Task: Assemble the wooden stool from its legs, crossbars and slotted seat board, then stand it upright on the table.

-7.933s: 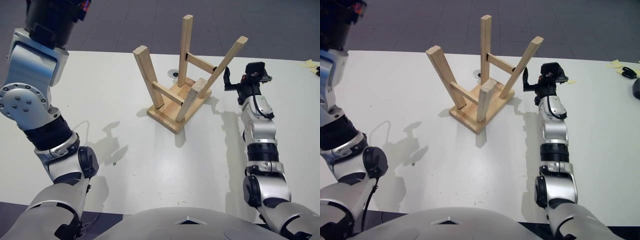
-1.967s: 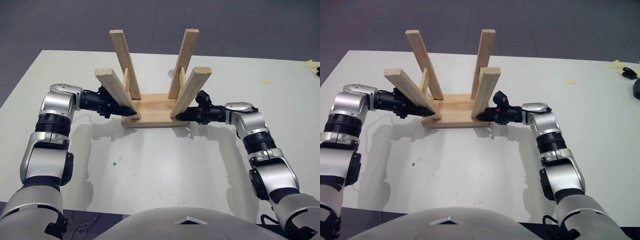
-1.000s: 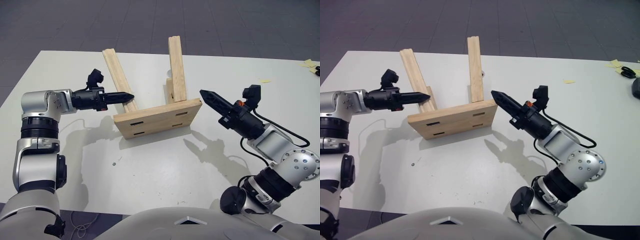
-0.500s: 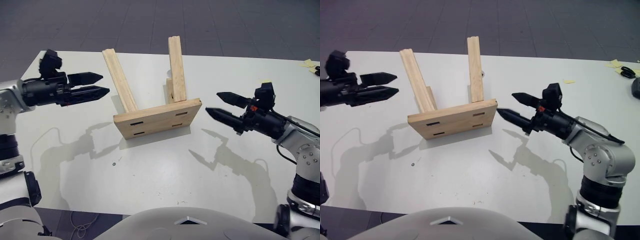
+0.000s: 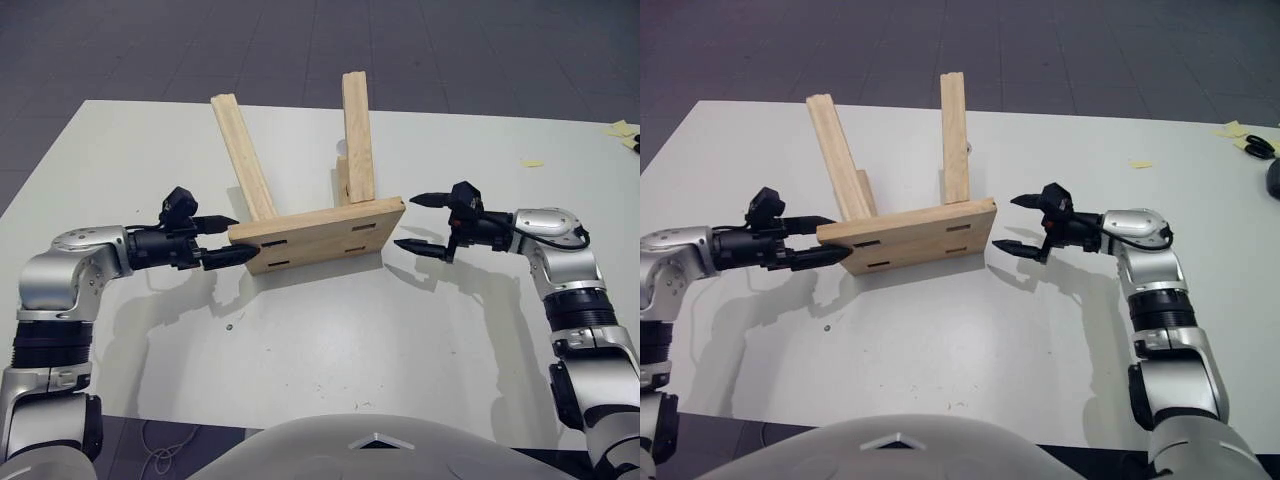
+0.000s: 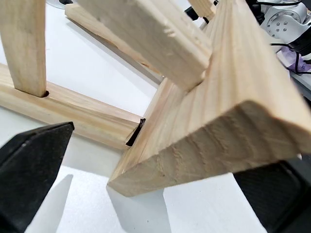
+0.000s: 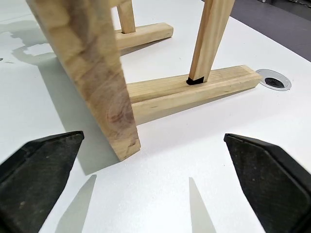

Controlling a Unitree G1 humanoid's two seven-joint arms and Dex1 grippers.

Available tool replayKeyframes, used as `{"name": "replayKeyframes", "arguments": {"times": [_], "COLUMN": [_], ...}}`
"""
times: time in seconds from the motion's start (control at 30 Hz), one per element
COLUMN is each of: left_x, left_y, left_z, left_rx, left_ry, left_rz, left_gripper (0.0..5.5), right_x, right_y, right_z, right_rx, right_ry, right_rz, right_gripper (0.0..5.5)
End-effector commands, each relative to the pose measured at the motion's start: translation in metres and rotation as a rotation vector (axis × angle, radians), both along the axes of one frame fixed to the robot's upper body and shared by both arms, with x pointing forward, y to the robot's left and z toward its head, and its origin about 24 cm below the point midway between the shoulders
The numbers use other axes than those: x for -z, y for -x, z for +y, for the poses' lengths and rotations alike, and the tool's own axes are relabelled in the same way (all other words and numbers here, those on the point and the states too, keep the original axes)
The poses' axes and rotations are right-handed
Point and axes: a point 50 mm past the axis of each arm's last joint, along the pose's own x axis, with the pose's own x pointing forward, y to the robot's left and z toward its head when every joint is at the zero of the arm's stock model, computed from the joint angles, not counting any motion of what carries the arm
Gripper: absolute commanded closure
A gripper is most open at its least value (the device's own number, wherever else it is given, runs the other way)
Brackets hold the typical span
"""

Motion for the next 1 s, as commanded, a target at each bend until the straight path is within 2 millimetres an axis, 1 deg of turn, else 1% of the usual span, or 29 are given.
{"name": "replayKeyframes", "arguments": {"times": [0.03,0.07,0.2,0.37,0.57,0.67,0.8,0.9,0.93,1.0], "left_x": [0.002,0.003,0.003,0.009,0.013,0.019,0.021,0.012,0.008,-0.004], "left_y": [-0.01,-0.012,-0.019,-0.029,-0.039,-0.041,-0.042,-0.04,-0.038,-0.035], "left_z": [-0.013,-0.013,-0.005,0.0,0.0,-0.004,-0.014,-0.022,-0.026,-0.033], "left_rx": [0.047,0.05,0.072,0.119,0.114,0.11,0.12,0.091,0.098,0.088], "left_ry": [-0.021,-0.027,-0.028,-0.085,-0.071,-0.063,-0.012,0.122,0.156,0.239], "left_rz": [-0.019,-0.021,0.002,0.035,0.049,0.059,0.066,0.116,0.133,0.169], "left_gripper": [0.1,0.1,0.69,1.48,2.47,2.55,2.55,2.55,2.55,2.55], "right_x": [-0.012,-0.012,-0.01,0.0,0.0,0.0,0.002,-0.001,-0.004,-0.02], "right_y": [-0.014,-0.014,-0.011,-0.006,0.005,0.011,0.022,0.03,0.033,0.042], "right_z": [0.015,0.019,0.029,0.037,0.049,0.053,0.053,0.05,0.048,0.043], "right_rx": [-0.044,-0.062,-0.117,-0.158,-0.187,-0.191,-0.145,-0.082,-0.054,0.006], "right_ry": [-0.104,-0.118,-0.149,-0.136,-0.203,-0.226,-0.268,-0.337,-0.377,-0.515], "right_rz": [0.086,0.108,0.172,0.235,0.286,0.302,0.324,0.354,0.366,0.419], "right_gripper": [0.5,0.69,1.28,2.06,3.01,3.46,3.47,3.47,3.47,3.47]}}
